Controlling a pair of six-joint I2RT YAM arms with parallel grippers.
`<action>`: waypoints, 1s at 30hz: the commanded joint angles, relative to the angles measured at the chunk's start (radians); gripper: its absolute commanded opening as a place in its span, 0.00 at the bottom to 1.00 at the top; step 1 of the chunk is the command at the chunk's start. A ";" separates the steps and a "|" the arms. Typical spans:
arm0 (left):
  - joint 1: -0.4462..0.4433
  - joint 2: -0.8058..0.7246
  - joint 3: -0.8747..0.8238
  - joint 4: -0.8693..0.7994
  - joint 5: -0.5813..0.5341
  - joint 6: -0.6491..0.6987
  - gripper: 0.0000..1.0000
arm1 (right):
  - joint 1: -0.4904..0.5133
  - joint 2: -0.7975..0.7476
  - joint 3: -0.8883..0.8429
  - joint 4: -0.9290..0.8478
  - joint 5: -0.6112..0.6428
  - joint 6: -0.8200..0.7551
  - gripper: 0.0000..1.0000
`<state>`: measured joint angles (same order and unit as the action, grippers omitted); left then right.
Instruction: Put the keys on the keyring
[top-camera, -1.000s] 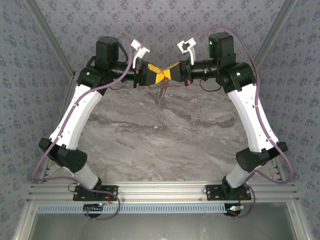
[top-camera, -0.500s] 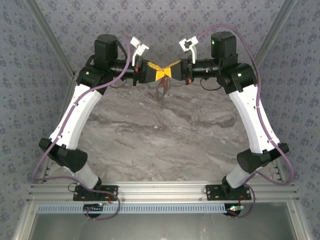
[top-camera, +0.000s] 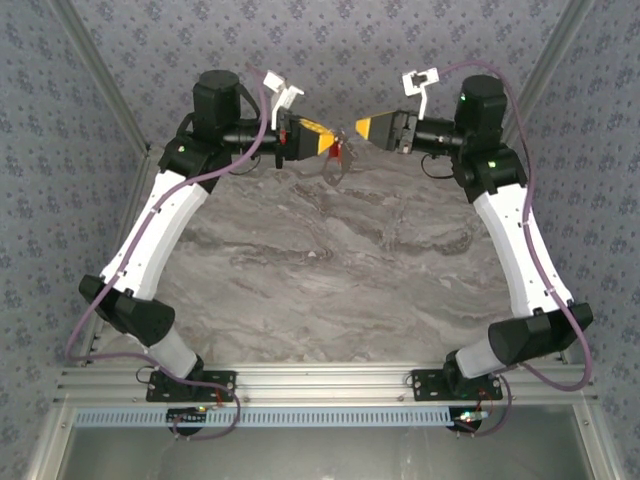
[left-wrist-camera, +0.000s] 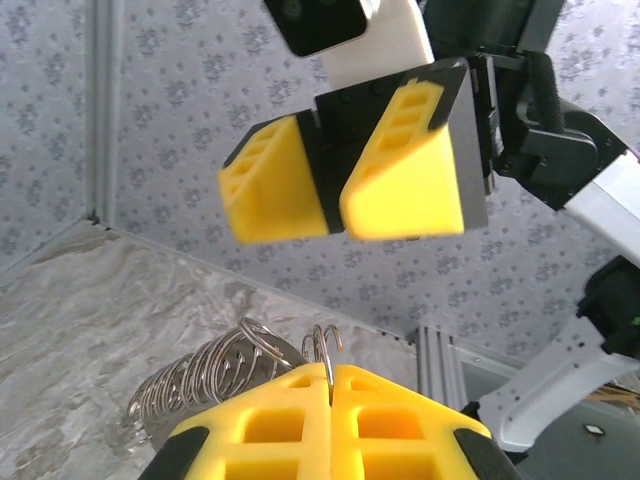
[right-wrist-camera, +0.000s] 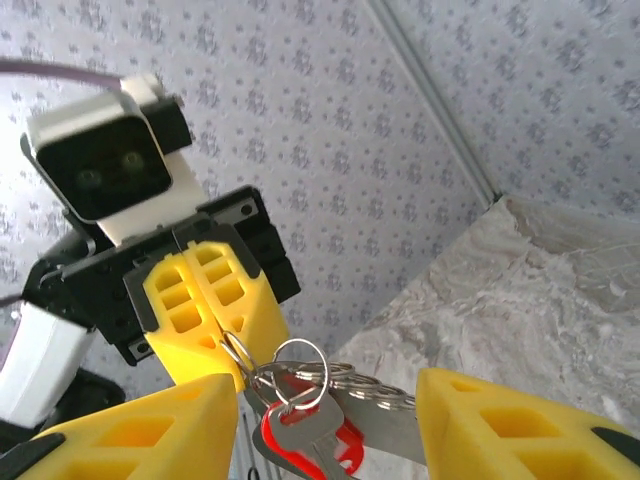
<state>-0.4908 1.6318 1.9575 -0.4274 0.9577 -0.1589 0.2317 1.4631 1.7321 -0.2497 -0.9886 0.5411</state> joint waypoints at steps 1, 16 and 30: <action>-0.002 -0.063 -0.046 0.117 -0.056 -0.006 0.00 | 0.003 -0.049 -0.048 0.202 -0.020 0.149 0.53; -0.003 -0.087 -0.104 0.234 -0.097 -0.060 0.00 | 0.113 -0.036 -0.140 0.249 0.040 0.167 0.61; -0.002 -0.091 -0.107 0.256 -0.091 -0.071 0.00 | 0.162 -0.039 -0.166 0.086 0.176 0.016 0.57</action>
<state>-0.4911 1.5833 1.8553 -0.2279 0.8589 -0.2226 0.3897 1.4349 1.5764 -0.1249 -0.8661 0.6044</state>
